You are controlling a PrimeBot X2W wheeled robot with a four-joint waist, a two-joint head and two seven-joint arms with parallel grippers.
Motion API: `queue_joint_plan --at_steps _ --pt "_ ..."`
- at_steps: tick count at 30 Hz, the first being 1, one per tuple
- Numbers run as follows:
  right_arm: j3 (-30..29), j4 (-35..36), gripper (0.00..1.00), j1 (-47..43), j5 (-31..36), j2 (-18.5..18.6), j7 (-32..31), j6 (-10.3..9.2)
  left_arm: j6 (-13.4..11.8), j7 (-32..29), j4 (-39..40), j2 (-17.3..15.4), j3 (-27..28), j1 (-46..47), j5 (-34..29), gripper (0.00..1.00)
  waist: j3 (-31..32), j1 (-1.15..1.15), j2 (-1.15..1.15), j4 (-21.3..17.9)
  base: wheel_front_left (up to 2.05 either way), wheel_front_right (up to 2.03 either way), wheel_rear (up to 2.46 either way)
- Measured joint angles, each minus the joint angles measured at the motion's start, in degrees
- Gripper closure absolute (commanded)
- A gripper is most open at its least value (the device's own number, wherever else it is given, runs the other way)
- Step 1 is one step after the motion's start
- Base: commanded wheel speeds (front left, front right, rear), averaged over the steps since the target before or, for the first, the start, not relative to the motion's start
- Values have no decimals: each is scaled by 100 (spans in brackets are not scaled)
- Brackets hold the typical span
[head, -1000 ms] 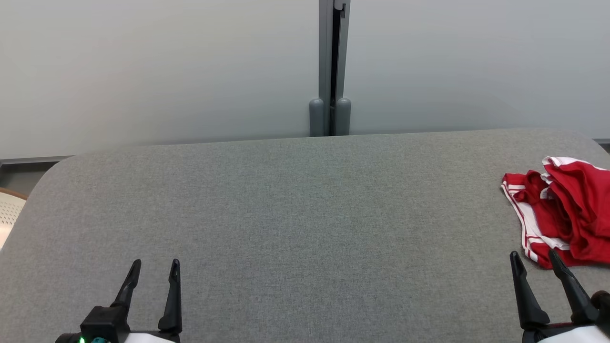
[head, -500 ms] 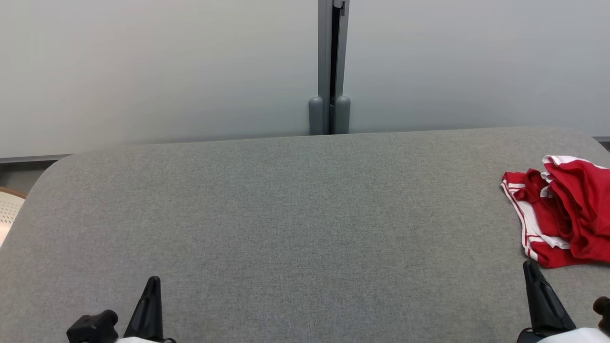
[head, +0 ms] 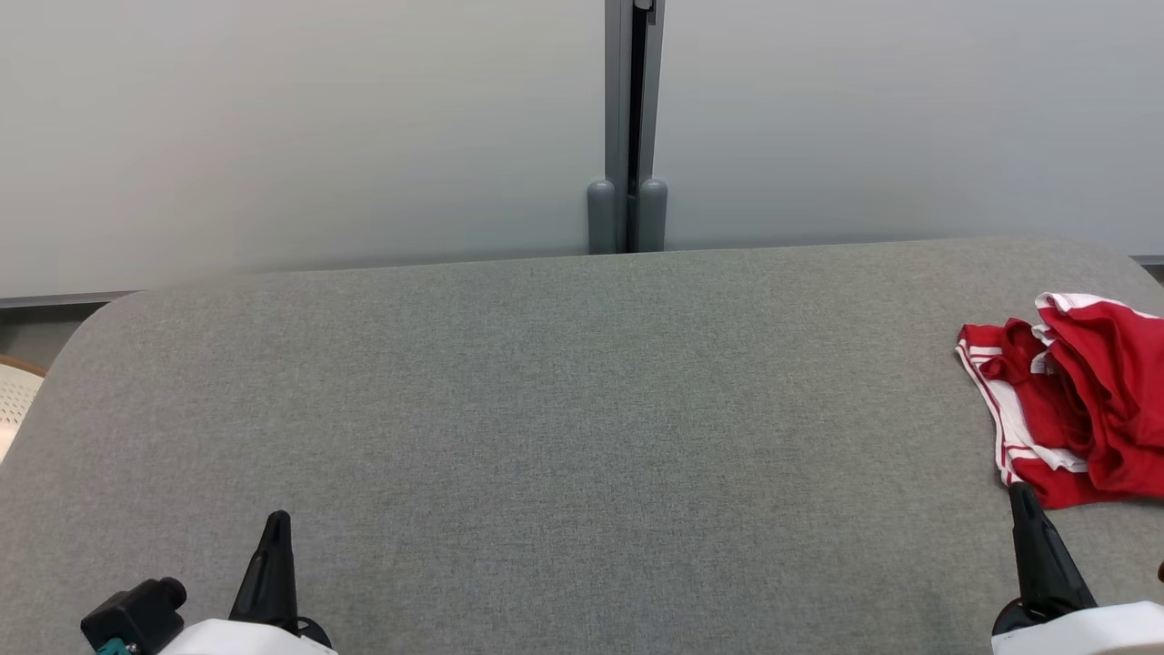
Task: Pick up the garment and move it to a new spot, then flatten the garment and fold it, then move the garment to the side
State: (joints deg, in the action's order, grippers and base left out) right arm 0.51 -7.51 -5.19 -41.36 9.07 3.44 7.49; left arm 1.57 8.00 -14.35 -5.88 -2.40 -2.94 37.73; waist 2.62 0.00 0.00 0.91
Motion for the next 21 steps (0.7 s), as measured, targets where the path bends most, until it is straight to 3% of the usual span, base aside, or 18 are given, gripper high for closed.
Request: queue_joint_plan --at_steps 21 --pt "-175 -174 100 314 -1427 -152 -248 0 165 -397 4 99 247 230 1522 100 -56 0 0 -18 0 0 0"
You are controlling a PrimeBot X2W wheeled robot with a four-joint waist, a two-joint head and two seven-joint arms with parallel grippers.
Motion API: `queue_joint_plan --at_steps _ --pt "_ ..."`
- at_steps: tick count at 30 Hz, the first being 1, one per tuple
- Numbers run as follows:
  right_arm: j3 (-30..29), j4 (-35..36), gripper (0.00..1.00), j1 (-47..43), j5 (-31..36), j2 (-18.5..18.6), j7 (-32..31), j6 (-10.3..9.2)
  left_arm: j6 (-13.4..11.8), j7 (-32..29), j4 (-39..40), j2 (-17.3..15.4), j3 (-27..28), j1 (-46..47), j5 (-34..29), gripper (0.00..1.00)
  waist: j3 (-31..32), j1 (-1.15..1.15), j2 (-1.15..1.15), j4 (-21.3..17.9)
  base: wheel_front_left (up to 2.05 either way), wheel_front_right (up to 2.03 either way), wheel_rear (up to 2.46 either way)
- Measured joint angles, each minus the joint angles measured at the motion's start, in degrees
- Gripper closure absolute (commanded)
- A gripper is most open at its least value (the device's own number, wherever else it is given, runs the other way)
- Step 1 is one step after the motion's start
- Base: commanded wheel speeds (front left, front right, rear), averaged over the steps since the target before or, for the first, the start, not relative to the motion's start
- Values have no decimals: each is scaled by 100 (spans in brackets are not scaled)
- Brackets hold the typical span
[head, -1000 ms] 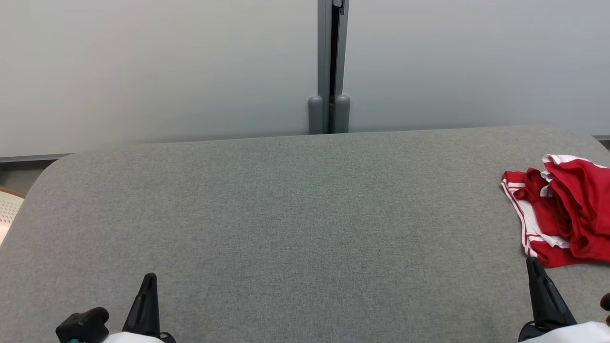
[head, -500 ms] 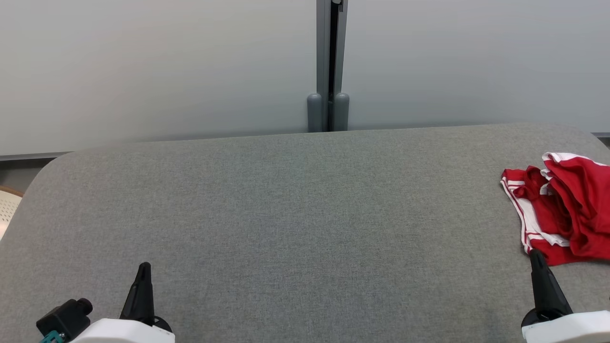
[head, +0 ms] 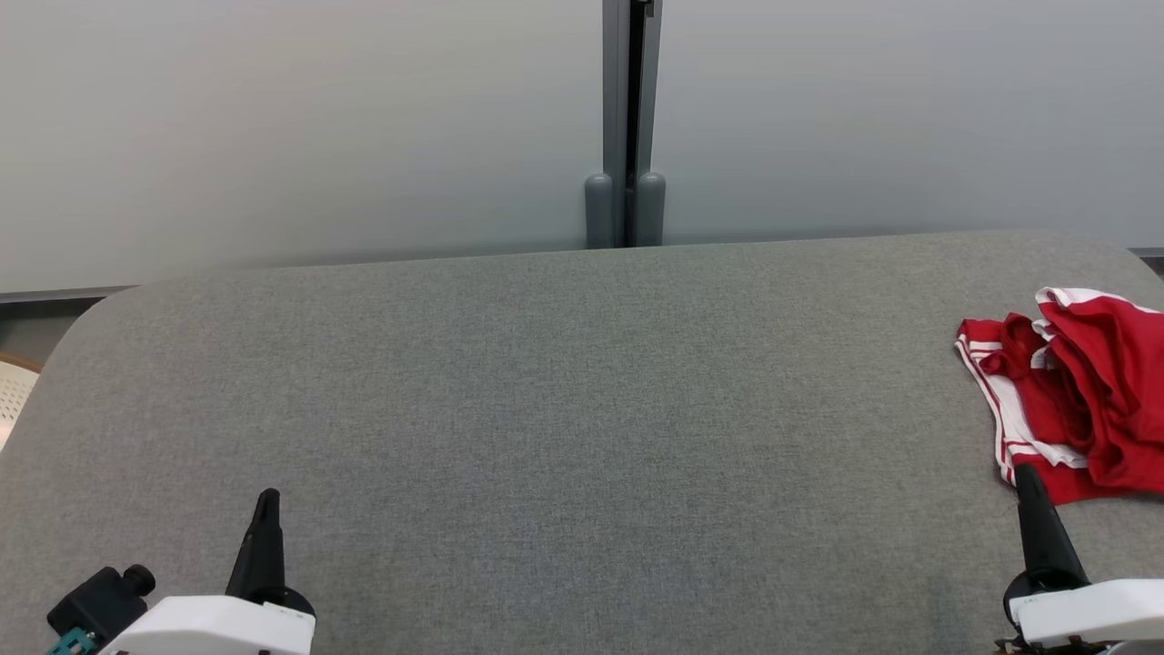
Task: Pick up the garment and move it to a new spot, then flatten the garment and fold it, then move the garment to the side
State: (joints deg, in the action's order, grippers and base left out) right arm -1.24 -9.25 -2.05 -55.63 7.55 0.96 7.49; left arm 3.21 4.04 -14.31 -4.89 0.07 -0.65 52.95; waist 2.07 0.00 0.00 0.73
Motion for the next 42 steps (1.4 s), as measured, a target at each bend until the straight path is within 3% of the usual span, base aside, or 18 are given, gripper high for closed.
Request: queue_joint_plan --at_steps 42 --pt "-300 -296 100 468 -2219 -268 -437 0 247 -639 7 135 385 378 2348 100 -117 0 0 -38 0 0 0"
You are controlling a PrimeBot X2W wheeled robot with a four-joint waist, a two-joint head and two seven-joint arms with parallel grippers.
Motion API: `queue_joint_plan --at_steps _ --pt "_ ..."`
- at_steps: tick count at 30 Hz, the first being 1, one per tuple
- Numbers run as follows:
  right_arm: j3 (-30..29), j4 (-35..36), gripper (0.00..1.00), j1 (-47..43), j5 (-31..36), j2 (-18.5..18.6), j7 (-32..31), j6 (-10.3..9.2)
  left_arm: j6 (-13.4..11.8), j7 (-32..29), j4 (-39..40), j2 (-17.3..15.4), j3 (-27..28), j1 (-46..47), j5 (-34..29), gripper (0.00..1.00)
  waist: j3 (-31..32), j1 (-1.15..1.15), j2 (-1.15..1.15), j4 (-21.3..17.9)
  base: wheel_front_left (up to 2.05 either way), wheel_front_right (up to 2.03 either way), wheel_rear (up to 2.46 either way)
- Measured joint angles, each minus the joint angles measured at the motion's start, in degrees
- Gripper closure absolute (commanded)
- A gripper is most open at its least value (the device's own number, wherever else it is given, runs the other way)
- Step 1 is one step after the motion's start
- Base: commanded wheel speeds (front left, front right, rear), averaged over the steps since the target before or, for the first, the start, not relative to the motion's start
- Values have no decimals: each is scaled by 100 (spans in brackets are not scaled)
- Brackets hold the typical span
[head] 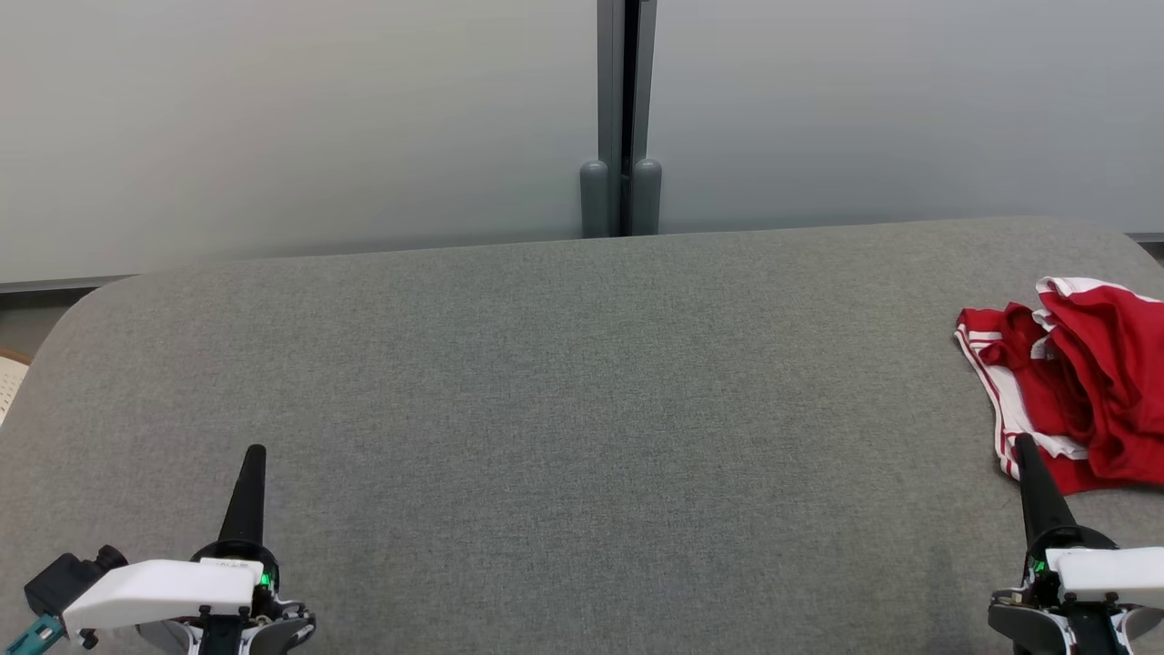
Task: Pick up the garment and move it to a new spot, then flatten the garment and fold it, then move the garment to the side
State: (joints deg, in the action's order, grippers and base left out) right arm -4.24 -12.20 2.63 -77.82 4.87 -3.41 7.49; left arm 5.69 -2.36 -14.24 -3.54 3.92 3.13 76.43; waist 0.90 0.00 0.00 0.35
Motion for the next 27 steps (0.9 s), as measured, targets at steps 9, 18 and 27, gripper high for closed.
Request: queue_joint_plan --at_steps 9,18,27 --pt "-53 -34 100 102 -380 -48 -66 0 38 -115 2 21 70 86 426 100 -25 0 0 -8 0 0 0" --pt "-98 -98 100 173 -767 -97 -138 0 88 -225 3 41 136 151 846 100 -53 0 0 -17 0 0 0" --pt "-143 -137 100 246 -1093 -142 -209 0 131 -320 8 56 191 202 1196 100 -78 0 0 -25 0 0 0"
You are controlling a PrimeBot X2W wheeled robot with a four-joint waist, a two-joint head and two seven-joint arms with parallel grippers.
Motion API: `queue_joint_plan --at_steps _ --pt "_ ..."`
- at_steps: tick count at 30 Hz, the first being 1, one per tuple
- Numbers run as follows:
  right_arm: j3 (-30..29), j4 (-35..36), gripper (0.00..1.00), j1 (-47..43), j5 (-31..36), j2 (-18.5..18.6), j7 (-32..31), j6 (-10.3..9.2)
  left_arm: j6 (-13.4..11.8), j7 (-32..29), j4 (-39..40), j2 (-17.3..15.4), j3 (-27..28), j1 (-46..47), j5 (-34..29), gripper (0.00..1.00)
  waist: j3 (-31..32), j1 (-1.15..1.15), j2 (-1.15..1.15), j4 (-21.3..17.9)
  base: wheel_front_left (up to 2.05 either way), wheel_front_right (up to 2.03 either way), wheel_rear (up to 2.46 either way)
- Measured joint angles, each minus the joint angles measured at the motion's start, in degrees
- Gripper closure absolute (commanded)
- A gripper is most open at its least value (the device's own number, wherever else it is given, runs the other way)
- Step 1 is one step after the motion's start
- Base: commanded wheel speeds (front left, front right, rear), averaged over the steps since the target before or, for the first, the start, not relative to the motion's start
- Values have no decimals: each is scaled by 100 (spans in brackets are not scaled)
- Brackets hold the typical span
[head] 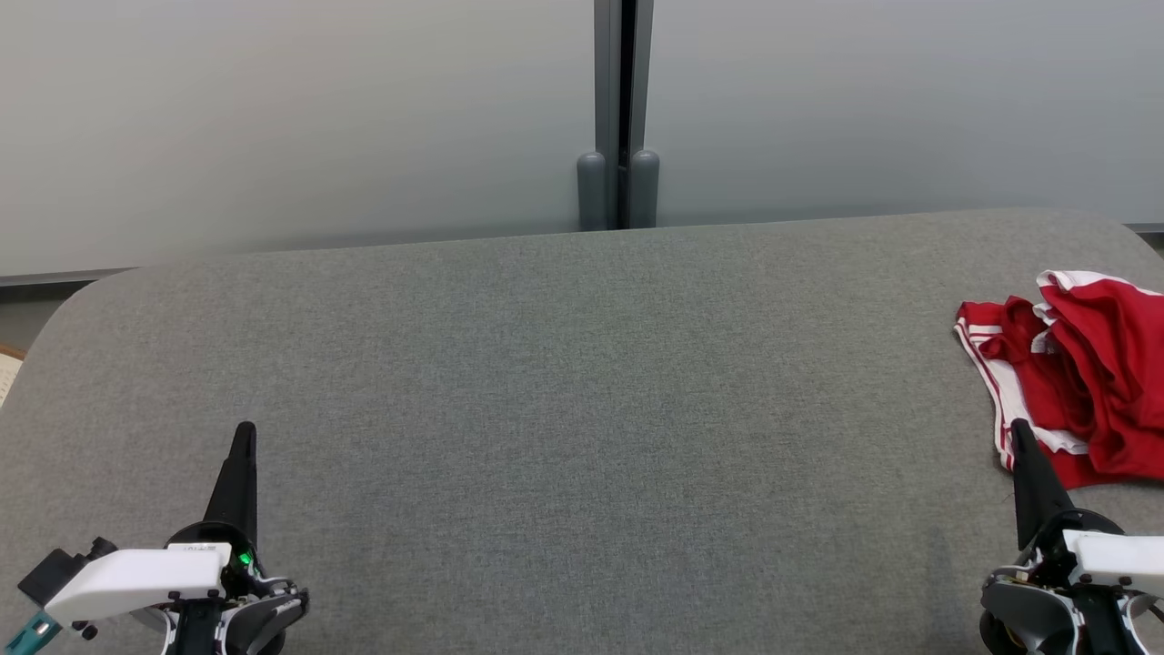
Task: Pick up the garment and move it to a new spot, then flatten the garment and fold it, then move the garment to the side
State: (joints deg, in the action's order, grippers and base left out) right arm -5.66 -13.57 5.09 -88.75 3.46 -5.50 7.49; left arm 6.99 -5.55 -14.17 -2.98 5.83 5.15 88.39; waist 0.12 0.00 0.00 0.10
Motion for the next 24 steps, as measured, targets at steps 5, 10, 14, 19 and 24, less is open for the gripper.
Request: queue_joint_plan --at_steps 5,10,14,19,24 --pt "-32 -24 100 37 -170 -23 -32 0 8 -48 0 9 34 23 168 100 -14 0 0 -5 0 0 0" --pt "-57 -43 100 82 -327 -40 -59 0 32 -98 1 16 62 69 358 100 -28 0 0 -9 0 0 0" --pt "-65 -48 100 84 -376 -45 -69 0 43 -99 2 20 67 91 398 100 -30 0 0 -10 0 0 0" --pt "-67 -48 100 85 -376 -47 -80 0 43 -99 2 20 68 91 399 100 -30 0 0 -10 0 0 0" --pt "-68 -48 100 86 -376 -48 -81 0 43 -99 2 20 68 91 399 100 -30 0 0 -10 0 0 0"
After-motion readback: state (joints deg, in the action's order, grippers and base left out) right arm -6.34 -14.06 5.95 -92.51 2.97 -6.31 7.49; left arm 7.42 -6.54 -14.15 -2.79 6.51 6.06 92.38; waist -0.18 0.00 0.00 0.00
